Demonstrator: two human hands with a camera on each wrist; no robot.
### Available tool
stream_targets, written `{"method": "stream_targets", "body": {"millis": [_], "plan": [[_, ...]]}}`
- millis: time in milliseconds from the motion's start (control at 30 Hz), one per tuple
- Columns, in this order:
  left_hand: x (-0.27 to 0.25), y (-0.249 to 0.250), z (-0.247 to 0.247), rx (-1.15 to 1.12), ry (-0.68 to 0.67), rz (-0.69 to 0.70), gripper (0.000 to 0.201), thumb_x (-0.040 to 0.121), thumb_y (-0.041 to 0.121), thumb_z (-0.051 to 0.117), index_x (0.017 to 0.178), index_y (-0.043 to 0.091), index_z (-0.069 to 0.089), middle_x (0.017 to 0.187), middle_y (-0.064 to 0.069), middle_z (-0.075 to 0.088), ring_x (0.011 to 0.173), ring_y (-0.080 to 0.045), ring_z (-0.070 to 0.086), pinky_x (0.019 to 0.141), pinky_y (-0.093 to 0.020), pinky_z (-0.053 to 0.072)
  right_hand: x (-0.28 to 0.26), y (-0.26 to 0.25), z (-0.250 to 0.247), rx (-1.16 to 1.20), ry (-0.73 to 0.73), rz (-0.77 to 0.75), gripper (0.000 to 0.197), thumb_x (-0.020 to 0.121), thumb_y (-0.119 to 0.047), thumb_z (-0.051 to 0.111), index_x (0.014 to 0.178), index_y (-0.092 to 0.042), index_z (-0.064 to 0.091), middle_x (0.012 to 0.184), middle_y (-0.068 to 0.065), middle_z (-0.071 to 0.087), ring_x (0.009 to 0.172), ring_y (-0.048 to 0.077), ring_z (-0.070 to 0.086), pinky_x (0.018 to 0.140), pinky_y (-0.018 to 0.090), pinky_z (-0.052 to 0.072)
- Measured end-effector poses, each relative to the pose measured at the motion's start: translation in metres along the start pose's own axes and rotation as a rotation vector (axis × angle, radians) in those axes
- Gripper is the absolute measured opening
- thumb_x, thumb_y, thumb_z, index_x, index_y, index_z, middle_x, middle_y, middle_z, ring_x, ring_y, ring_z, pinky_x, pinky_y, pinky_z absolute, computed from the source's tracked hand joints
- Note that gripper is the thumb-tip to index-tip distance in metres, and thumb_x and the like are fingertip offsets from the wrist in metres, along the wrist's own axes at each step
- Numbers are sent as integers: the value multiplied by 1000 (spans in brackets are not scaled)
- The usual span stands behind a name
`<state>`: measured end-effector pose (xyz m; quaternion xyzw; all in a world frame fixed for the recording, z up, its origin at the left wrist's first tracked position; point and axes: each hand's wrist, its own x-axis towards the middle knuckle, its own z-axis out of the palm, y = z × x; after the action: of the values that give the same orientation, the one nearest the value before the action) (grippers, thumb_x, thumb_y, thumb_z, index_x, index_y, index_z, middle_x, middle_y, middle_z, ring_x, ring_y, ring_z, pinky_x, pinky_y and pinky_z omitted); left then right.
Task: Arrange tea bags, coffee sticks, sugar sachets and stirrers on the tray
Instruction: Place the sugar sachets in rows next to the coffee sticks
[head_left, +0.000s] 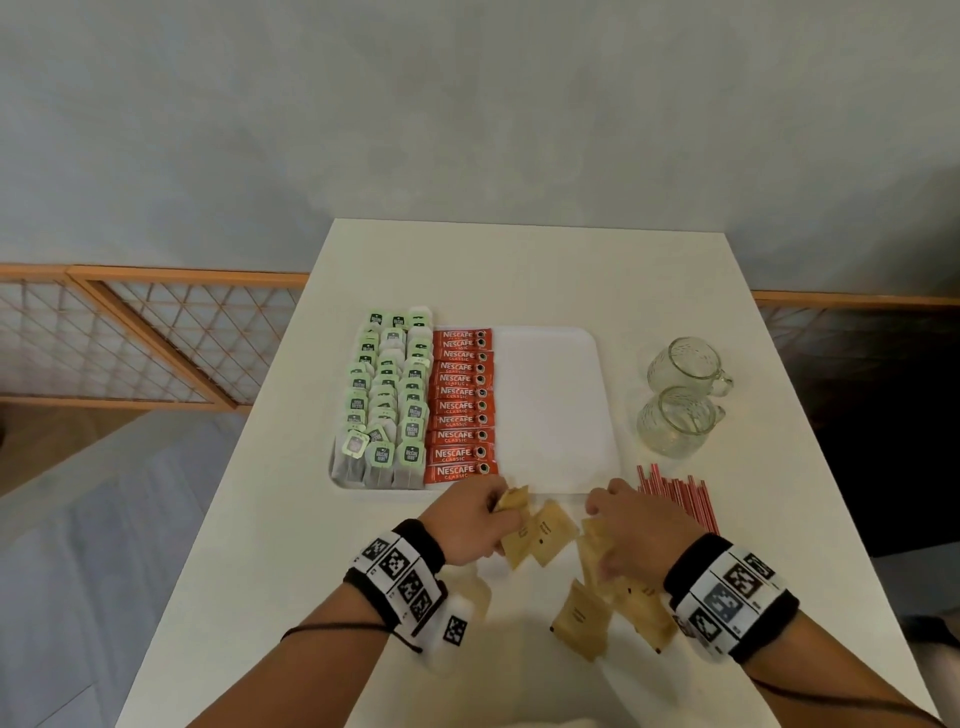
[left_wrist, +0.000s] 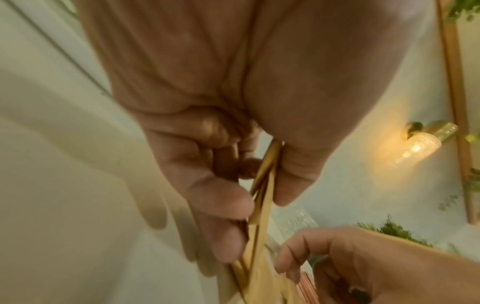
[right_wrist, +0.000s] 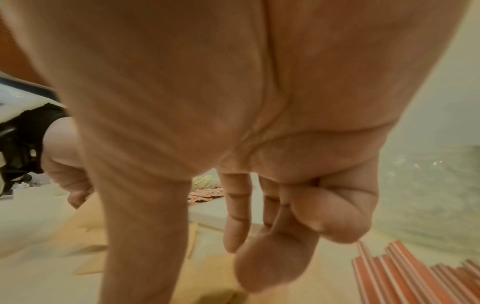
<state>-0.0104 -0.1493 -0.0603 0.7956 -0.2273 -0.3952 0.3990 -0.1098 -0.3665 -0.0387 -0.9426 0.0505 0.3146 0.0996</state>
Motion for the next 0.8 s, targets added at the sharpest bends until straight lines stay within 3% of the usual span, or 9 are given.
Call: {"method": "stream_targets", "body": {"millis": [67,133,267,333,467,600,700,800], "plan": [[-3,1,-3,-54,0,1,9,96,16,55,90,11,60,81,-4,69,62,-13,66,56,-28,55,4,-3,-3,24,-5,-1,55,78,-43,79,122,-24,51,114,-6,47,89,15,58,76,28,50],[-5,2,-5,-102,-3,-19,9,97,15,52,93,11,59,83,-2,66,64,-11,65,60,-30,57,6,-7,-6,19,-13,-9,49,79,-44,78,118,-23,57,113,-4,49,91,17,59,79,30,52],[-10,3,-8,-258,-28,-52,16,98,12,47,103,1,56,88,-7,68,75,-17,69,69,-35,61,8,-10,-8,29,5,-56,39,81,-45,76,108,-24,57,106,-5,52,89,15,58,75,29,48],[-12,4,-8,-340,-37,-60,14,100,12,45,104,7,58,92,-8,70,81,-20,71,71,-35,61,7,-10,-10,48,25,-80,32,84,-43,73,102,-23,56,98,-6,56,84,13,55,70,28,43],[-15,3,-8,-450,-27,-92,11,102,14,47,111,13,53,101,-12,70,88,-23,72,76,-38,62,3,-10,-23,199,72,-125,18,88,-37,70,94,-28,55,88,-11,59,77,9,52,72,27,44],[-15,2,-9,-536,-12,-87,29,101,12,47,128,21,48,109,-15,66,95,-29,72,80,-45,62,0,-12,-40,406,111,-223,17,86,-37,75,95,-30,63,86,-11,65,78,4,60,70,22,46],[-16,6,-10,-628,-16,-90,35,100,9,47,129,26,57,112,-15,68,99,-32,72,82,-46,61,4,-23,-48,534,83,-300,12,87,-33,76,91,-25,67,83,-4,69,72,2,61,70,25,49],[-16,10,-11,-755,-49,-101,35,101,9,45,128,23,61,117,-19,69,105,-35,71,83,-48,60,15,-32,-48,633,67,-361,9,86,-31,74,81,-31,67,82,0,71,90,9,70,74,34,54]]}}
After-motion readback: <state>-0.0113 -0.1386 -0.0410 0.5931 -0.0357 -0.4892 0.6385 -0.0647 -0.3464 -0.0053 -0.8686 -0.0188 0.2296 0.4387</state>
